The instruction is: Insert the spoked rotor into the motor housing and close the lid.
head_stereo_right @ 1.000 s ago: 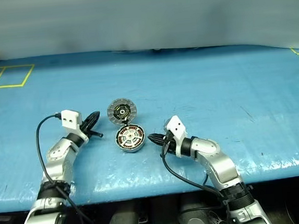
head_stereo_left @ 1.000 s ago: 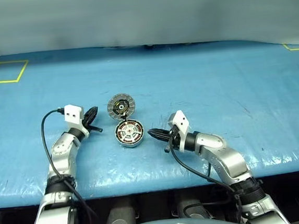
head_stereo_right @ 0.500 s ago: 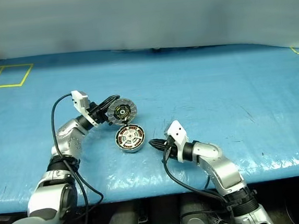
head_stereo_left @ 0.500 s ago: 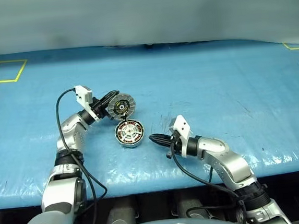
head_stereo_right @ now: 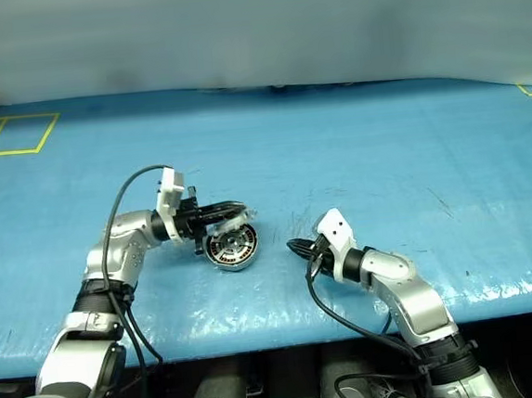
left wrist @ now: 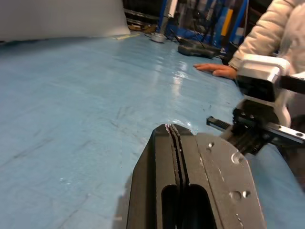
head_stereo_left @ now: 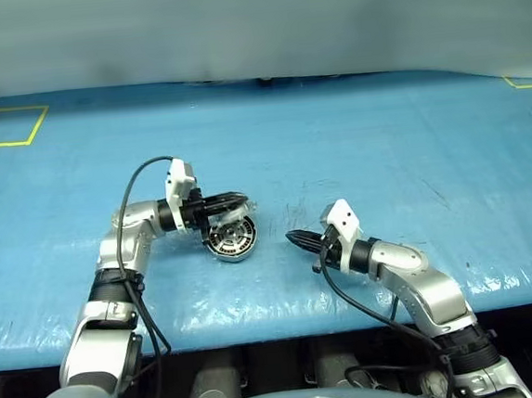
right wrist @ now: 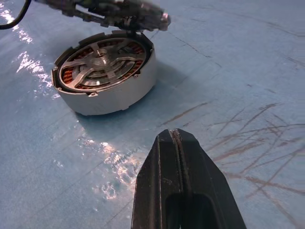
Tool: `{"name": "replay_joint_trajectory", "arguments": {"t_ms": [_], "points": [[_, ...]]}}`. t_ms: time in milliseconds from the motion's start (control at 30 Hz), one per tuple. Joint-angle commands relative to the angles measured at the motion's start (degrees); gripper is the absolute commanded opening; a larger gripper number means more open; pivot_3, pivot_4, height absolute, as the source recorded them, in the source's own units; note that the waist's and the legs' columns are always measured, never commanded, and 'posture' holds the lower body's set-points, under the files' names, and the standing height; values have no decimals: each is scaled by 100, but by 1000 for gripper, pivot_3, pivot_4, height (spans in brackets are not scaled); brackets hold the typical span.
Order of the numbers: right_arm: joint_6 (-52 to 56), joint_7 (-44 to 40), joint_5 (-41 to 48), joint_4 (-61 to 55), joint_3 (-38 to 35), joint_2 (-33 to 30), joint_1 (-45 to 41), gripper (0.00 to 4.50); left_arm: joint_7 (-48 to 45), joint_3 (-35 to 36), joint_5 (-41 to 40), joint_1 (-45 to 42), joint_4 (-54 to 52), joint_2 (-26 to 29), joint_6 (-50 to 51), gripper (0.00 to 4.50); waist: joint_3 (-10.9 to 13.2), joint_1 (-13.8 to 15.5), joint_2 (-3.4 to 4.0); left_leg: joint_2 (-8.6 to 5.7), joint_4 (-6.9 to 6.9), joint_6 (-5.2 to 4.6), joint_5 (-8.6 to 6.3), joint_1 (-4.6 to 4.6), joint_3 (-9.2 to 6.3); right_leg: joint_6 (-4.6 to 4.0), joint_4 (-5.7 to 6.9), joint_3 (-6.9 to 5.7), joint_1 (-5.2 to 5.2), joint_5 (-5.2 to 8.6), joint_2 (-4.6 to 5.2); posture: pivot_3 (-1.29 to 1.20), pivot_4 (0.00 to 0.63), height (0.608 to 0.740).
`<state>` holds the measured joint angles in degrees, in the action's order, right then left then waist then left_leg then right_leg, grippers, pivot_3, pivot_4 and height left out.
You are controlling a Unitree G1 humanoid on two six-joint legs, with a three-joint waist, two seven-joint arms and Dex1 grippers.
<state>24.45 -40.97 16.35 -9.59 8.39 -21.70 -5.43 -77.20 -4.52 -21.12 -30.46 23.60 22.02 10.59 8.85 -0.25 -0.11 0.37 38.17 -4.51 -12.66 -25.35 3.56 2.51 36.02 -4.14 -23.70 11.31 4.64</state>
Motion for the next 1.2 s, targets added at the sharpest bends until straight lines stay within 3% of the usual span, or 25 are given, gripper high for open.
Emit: {"name": "replay_joint_trajectory", "arguments": {"t_ms": [33, 467, 867, 1167, 1200], "points": [[-45, 66, 73, -198, -110, 17, -11, 0, 34, -194, 124, 128, -508, 99, 42, 26, 0, 0, 0, 1, 0, -4, -3, 0, 0, -1, 0, 2, -1, 1, -1, 0, 150, 740], [-146, 336, 24, -183, -115, 117, -76, 0, 787, -145, 474, 1311, -948, 474, -149, 26, -2, -13, 3, 14, -6, 0, -3, 34, 0, -16, -1, 15, -3, 5, 29, 0, 150, 740], [-551, 501, 14, -22, -81, 623, -457, 0, 1091, 1001, -665, 2087, -1737, -98, -1261, 26, -4, -27, 7, 13, -13, 5, -3, 36, 6, -28, 2, 8, -8, -2, 50, 0, 150, 740], [-698, 184, -308, 522, 636, 875, -955, 0, 936, 1020, -498, 3182, -1795, 182, -1727, 26, -3, -34, 9, 13, -23, 5, -5, 44, 13, -36, 1, 5, -10, 4, 47, 0, 150, 740], [-714, 111, -344, 609, 723, 885, -1019, 184, 971, 999, -398, 3273, -1719, 195, -1847, 8, -3, -34, 9, 13, -21, 15, -11, 43, 12, -36, 2, 2, -9, 4, 48, 0, 150, 740]]}}
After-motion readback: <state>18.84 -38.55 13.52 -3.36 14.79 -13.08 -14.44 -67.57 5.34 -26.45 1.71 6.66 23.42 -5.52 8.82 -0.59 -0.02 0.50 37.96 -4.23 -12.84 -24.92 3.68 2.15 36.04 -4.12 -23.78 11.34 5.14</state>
